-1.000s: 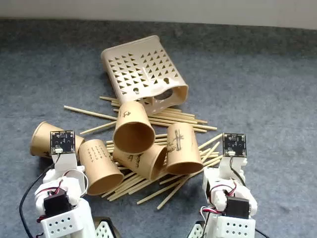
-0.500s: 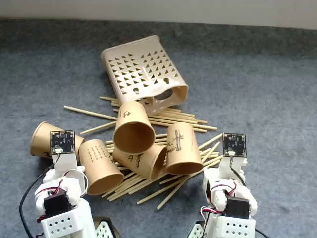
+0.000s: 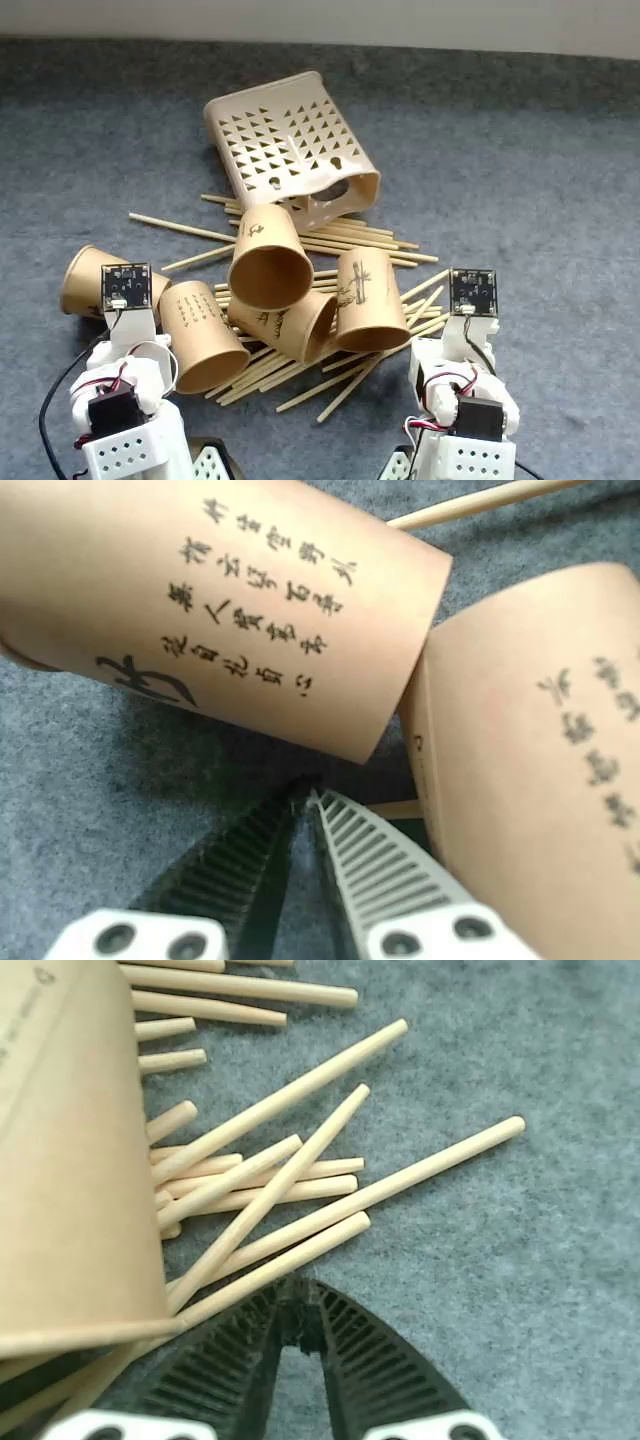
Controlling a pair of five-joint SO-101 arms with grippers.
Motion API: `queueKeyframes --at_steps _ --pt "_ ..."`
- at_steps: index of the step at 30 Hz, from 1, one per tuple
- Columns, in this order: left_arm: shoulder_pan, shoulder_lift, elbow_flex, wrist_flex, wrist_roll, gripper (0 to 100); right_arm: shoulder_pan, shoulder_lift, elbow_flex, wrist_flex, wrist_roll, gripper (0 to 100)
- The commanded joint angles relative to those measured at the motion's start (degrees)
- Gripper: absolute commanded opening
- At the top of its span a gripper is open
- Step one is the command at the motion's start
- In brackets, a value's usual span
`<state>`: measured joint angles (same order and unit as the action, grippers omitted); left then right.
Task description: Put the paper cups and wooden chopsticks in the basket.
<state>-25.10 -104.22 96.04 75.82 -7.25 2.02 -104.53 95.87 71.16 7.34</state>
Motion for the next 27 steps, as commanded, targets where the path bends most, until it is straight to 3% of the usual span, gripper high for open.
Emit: queueKeyframes --at_steps 1,27 --pt "0.84 -0.84 1.10 0.09 -0.26 1 0.48 -0.66 8.40 0.22 0.53 0.5" --pt "0.84 -0.84 1.10 0.09 -0.26 1 0.75 -0.75 8.31 -0.40 0.79 0.5"
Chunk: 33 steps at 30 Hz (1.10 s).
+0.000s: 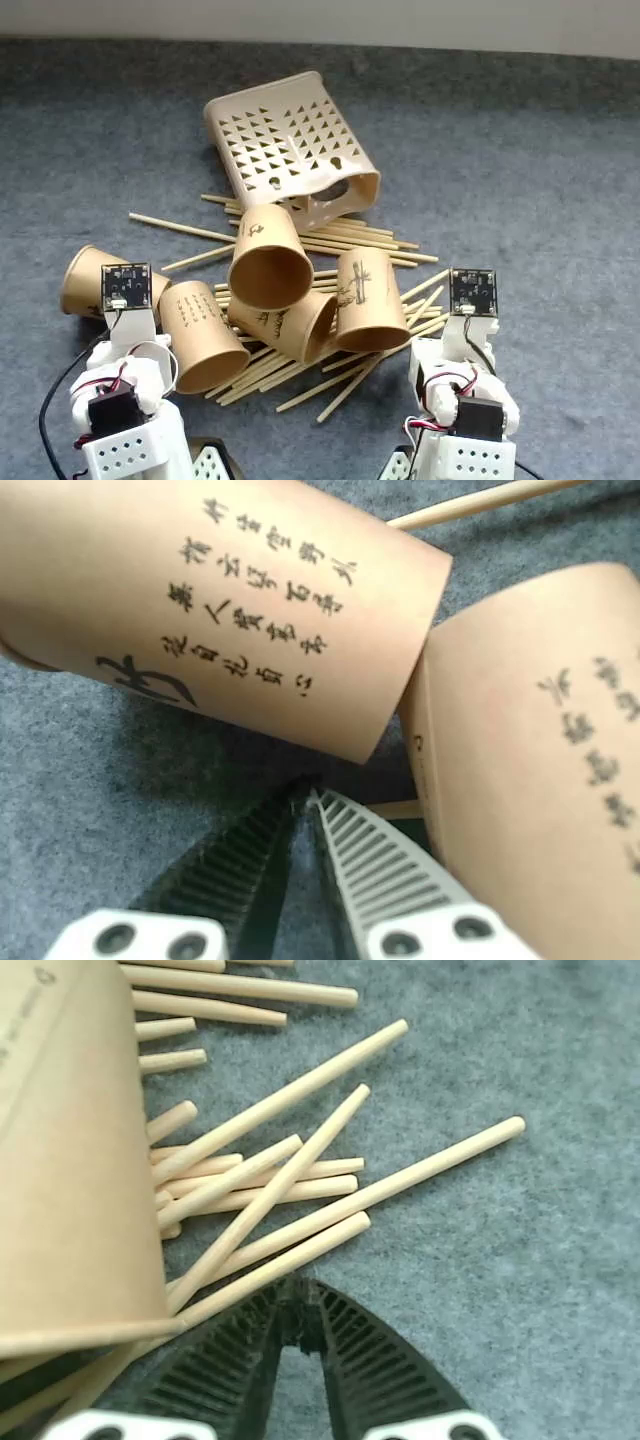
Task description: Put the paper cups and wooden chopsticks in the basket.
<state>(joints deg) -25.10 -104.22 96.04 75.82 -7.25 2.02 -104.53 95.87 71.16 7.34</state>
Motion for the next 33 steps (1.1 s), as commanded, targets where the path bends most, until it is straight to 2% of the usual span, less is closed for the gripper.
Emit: queueKeyframes --at_steps 1,3,8,16,20,30,33 --pt "0.84 -0.84 1.10 0.09 -0.26 1 0.92 -0.75 7.87 -0.92 1.05 0.5" --pt "0.84 -0.84 1.10 0.09 -0.26 1 2.51 -0.75 4.18 -3.47 4.84 0.5" --pt "0.84 -0.84 1.10 0.09 -0.26 1 6.81 -0.75 -7.52 -4.79 19.78 0.5" --pt "0.84 -0.84 1.10 0.09 -0.26 1 6.64 -0.57 -22.11 -4.79 18.73 0.9" --pt "0.84 -0.84 1.10 0.09 -0.26 1 4.26 1.89 -29.49 -4.70 18.73 0.9" --pt "0.84 -0.84 1.10 0.09 -0.26 1 -7.16 33.36 -49.80 -5.23 18.46 1.2" --pt "0.84 -0.84 1.10 0.09 -0.26 1 -10.07 41.36 -53.76 -5.32 17.85 6.0"
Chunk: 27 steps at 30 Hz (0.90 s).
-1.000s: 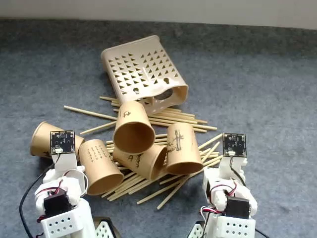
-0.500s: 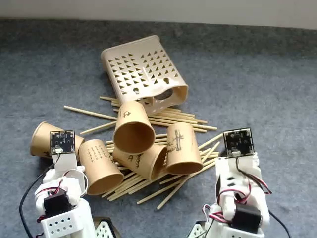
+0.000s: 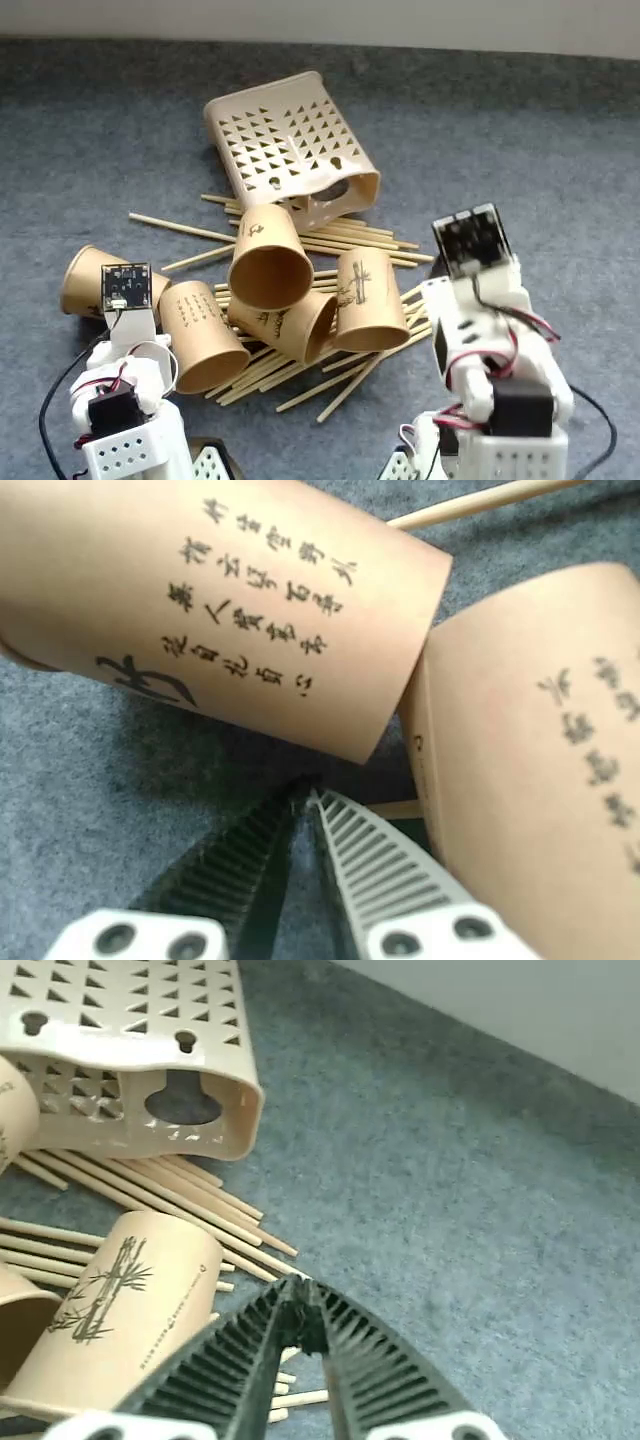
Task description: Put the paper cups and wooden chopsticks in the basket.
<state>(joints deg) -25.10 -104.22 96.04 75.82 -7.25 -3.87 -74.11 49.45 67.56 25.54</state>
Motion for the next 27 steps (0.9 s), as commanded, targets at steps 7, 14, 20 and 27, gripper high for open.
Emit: queueKeyframes --at_steps 7,14,20,27 --pt "0.84 -0.84 1.10 0.09 -0.26 1 -5.76 23.96 -10.15 -13.49 -9.49 17.3" --pt "0.84 -0.84 1.10 0.09 -0.26 1 -8.92 33.71 -10.07 -24.13 -9.58 17.3" --pt "0.84 -0.84 1.10 0.09 -0.26 1 -10.86 42.07 -10.07 -31.43 -9.41 17.3" --pt "0.84 -0.84 1.10 0.09 -0.26 1 -11.03 50.86 -10.33 -39.34 -9.41 17.3"
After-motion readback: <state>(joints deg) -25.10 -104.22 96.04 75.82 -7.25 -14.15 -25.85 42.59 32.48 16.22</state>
